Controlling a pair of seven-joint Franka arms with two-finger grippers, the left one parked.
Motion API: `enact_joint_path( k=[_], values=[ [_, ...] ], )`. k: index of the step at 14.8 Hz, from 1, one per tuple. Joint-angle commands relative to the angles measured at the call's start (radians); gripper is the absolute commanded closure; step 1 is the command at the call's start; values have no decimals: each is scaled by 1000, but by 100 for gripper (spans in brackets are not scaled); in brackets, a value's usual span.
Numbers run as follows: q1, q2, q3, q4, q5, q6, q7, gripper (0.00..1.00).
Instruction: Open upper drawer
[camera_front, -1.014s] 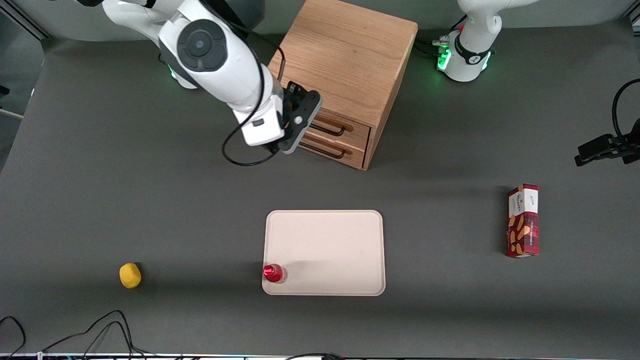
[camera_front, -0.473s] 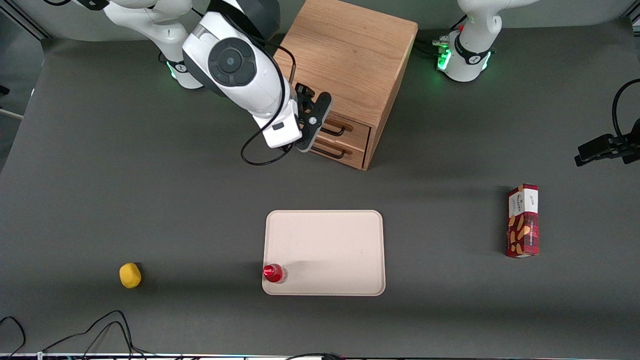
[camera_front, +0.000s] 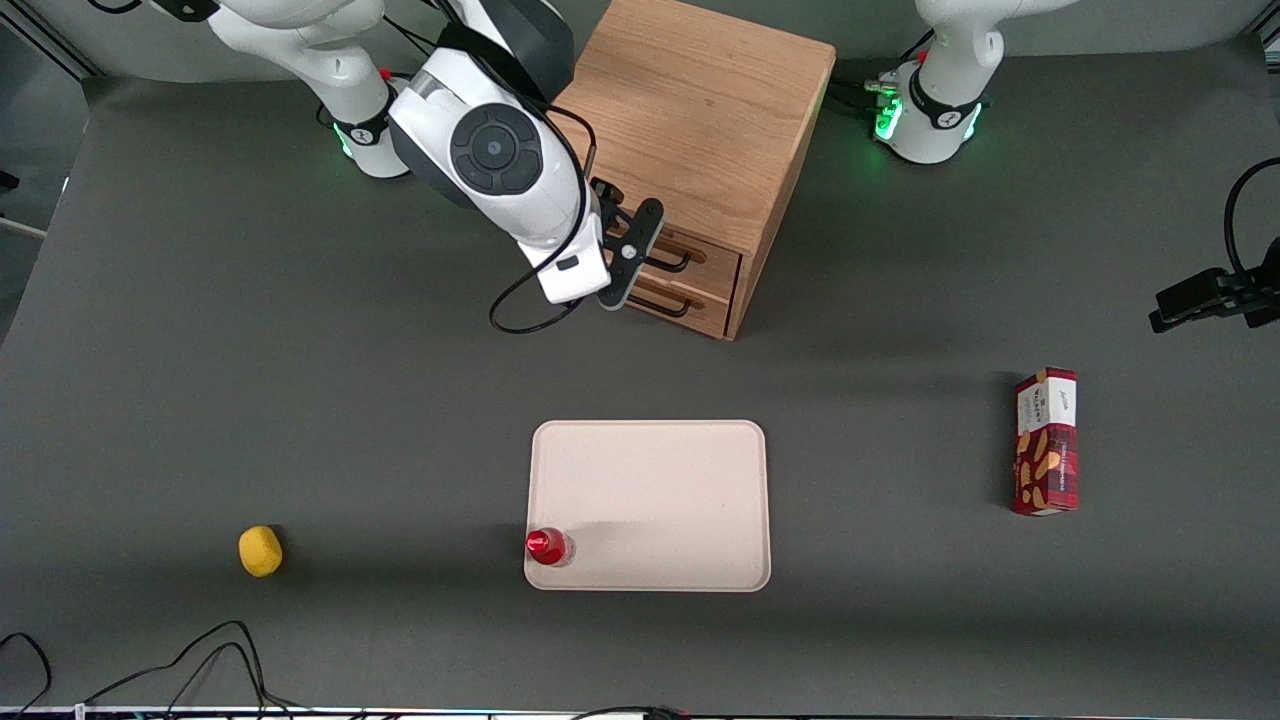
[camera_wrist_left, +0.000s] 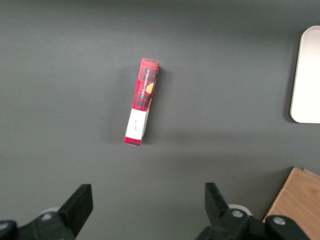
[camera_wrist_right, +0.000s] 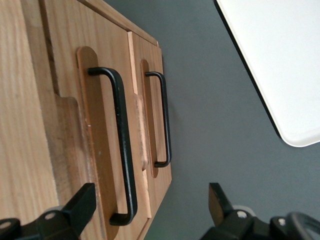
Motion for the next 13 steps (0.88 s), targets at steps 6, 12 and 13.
enact_joint_path(
  k=[6, 12, 13],
  values=[
    [23, 29, 15, -38, -54, 68, -16, 0],
    [24, 55, 15, -50, -76, 117, -19, 0],
    [24, 56, 15, -55, -76, 122, -19, 0]
  ],
)
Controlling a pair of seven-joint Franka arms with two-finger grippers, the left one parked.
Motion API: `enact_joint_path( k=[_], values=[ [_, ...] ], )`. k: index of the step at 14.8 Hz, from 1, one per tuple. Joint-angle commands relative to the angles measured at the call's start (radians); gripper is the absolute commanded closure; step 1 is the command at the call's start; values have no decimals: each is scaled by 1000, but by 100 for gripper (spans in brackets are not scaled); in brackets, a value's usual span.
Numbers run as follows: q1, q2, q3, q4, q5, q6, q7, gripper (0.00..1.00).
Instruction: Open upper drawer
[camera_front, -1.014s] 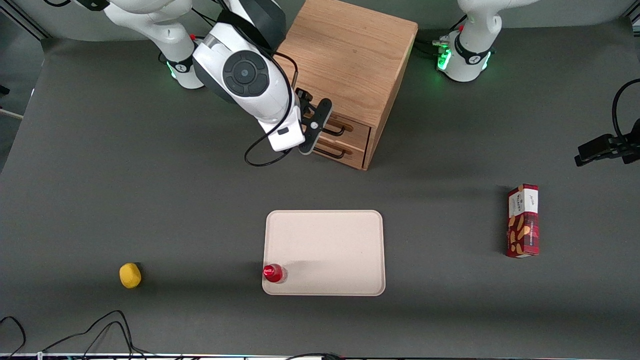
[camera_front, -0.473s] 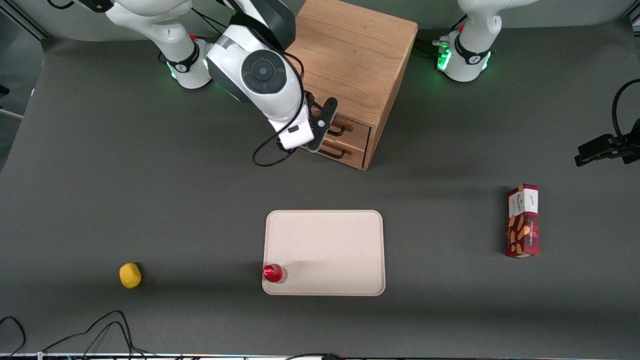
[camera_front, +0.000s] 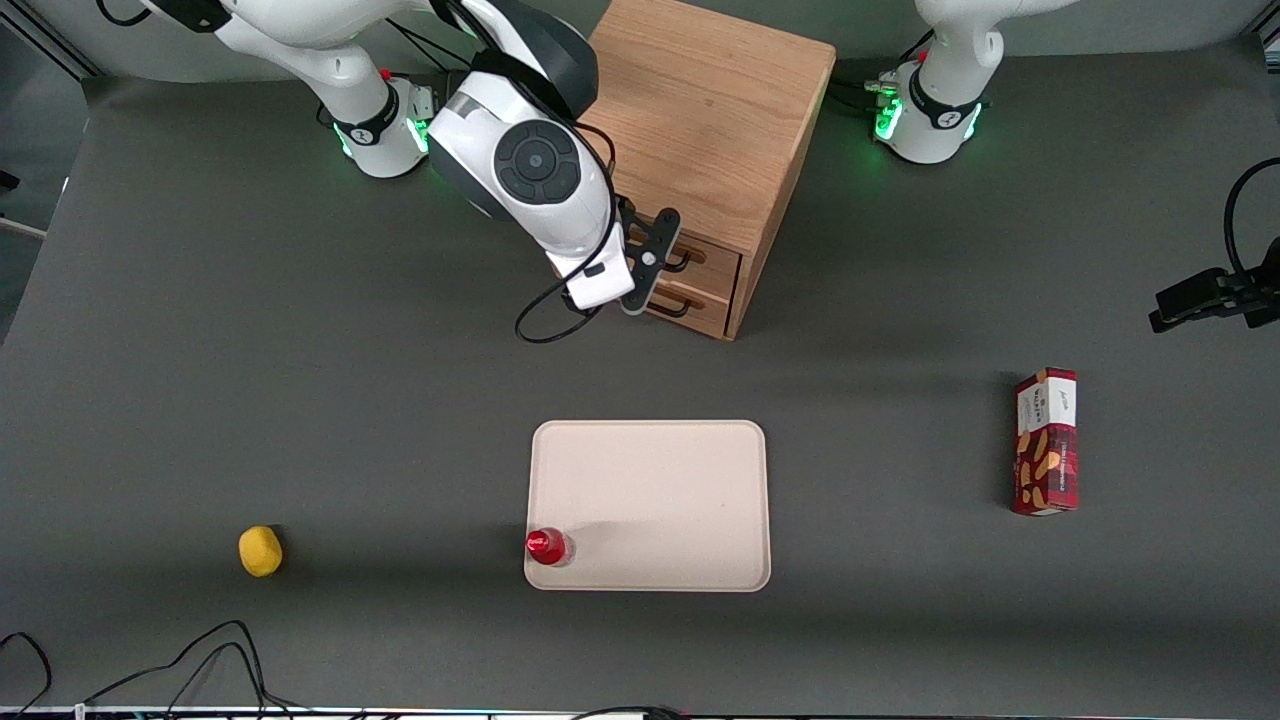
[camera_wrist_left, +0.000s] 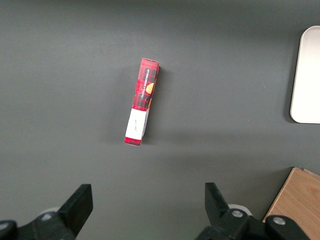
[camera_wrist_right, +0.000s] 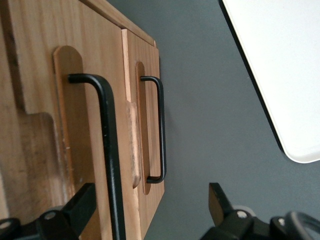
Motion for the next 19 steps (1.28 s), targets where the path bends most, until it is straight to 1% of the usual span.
enact_joint_path(
  k=[1, 8, 10, 14, 16, 19],
  values=[
    [5, 15, 4, -7, -23, 29, -17, 0],
    [3, 29, 4, -13, -36, 55, -19, 0],
    [0, 34, 4, -13, -53, 71, -41, 0],
    [-3, 32, -11, -11, -53, 78, -52, 0],
    [-9, 32, -17, -10, -53, 78, -87, 0],
    [-11, 34, -42, -5, -53, 91, -94, 0]
  ],
)
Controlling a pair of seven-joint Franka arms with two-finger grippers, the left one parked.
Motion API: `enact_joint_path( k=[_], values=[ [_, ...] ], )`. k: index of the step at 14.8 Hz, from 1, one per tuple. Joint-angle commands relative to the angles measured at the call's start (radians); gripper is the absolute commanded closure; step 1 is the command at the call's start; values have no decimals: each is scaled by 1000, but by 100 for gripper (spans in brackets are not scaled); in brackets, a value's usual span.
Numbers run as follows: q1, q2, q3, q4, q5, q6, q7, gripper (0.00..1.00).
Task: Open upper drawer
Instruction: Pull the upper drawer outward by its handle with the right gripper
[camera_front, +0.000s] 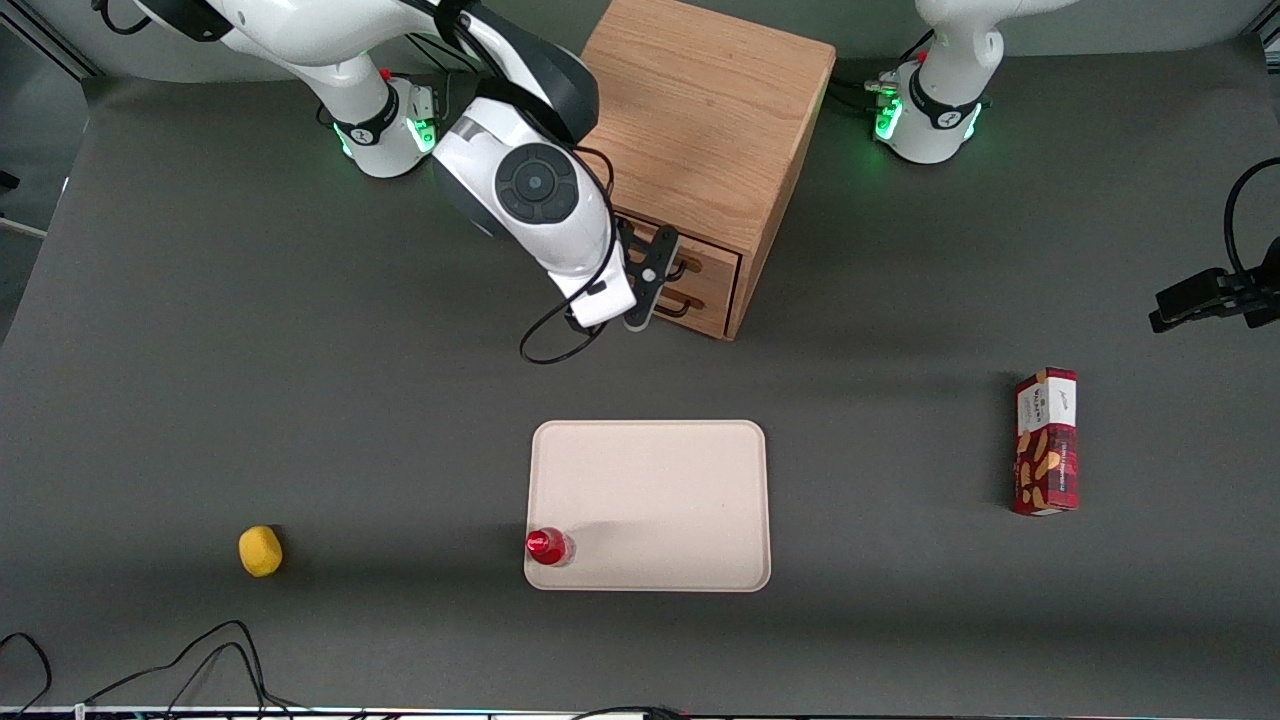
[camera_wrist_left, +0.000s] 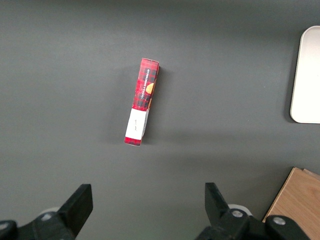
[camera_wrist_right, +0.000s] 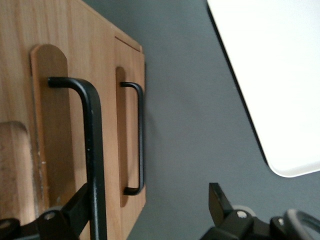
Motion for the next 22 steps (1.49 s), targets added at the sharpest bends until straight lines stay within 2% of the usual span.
enact_joint_path(
  k=[1, 22],
  values=[
    [-4, 18, -18, 17, -20, 30, -39, 0],
    [-50, 77, -120, 127, -17, 84, -126, 0]
  ],
)
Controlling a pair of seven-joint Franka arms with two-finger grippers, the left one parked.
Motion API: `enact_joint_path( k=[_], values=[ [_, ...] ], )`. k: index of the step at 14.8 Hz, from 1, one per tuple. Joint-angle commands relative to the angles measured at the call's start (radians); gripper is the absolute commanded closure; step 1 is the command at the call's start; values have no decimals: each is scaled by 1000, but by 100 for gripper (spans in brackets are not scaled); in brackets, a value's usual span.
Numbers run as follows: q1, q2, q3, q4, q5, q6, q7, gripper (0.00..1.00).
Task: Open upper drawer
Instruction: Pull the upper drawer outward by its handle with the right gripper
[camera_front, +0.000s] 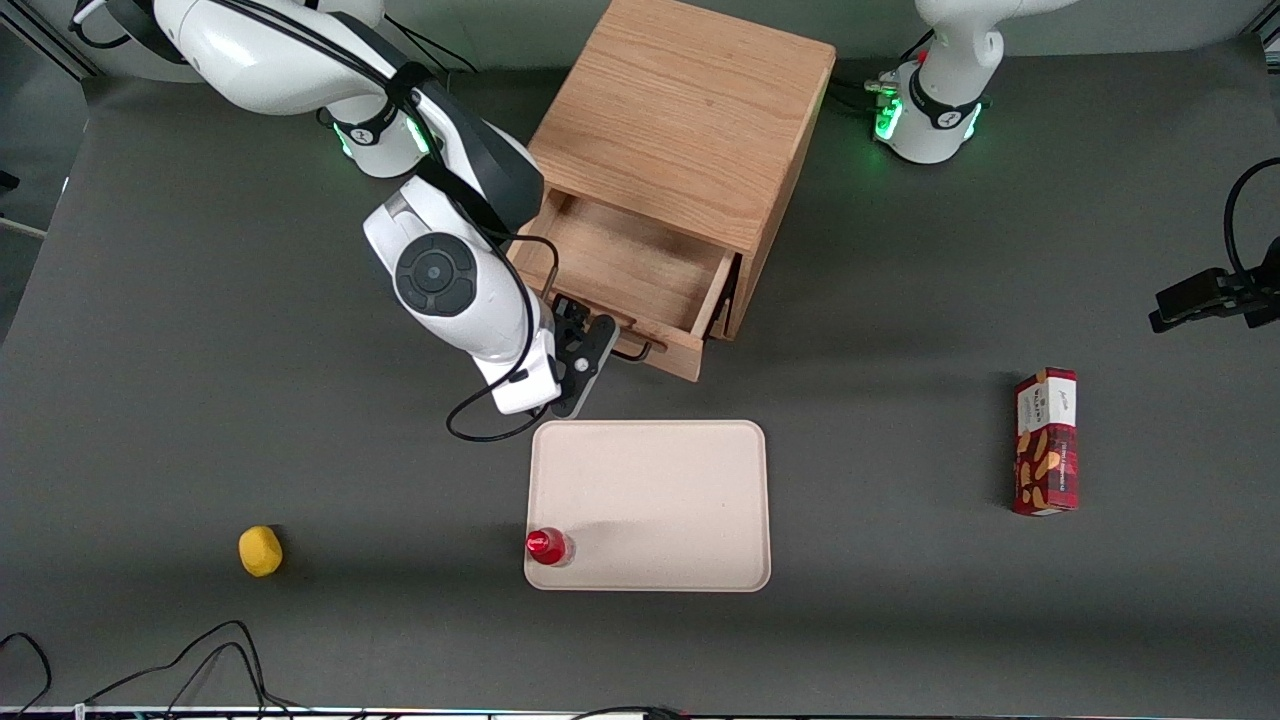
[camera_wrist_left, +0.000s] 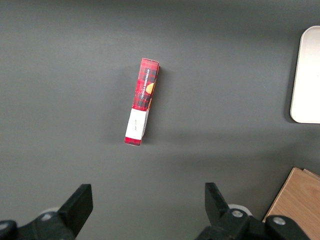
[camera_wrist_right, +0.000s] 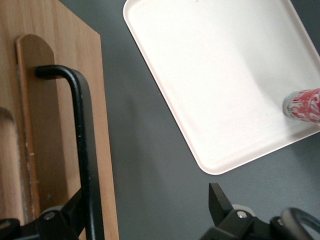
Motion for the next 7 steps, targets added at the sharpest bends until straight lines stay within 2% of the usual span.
enact_joint_path(
  k=[1, 7],
  values=[
    [-2, 22, -17, 45, -14, 10, -37, 0],
    [-2, 57, -37, 90, -14, 16, -40, 0]
  ],
)
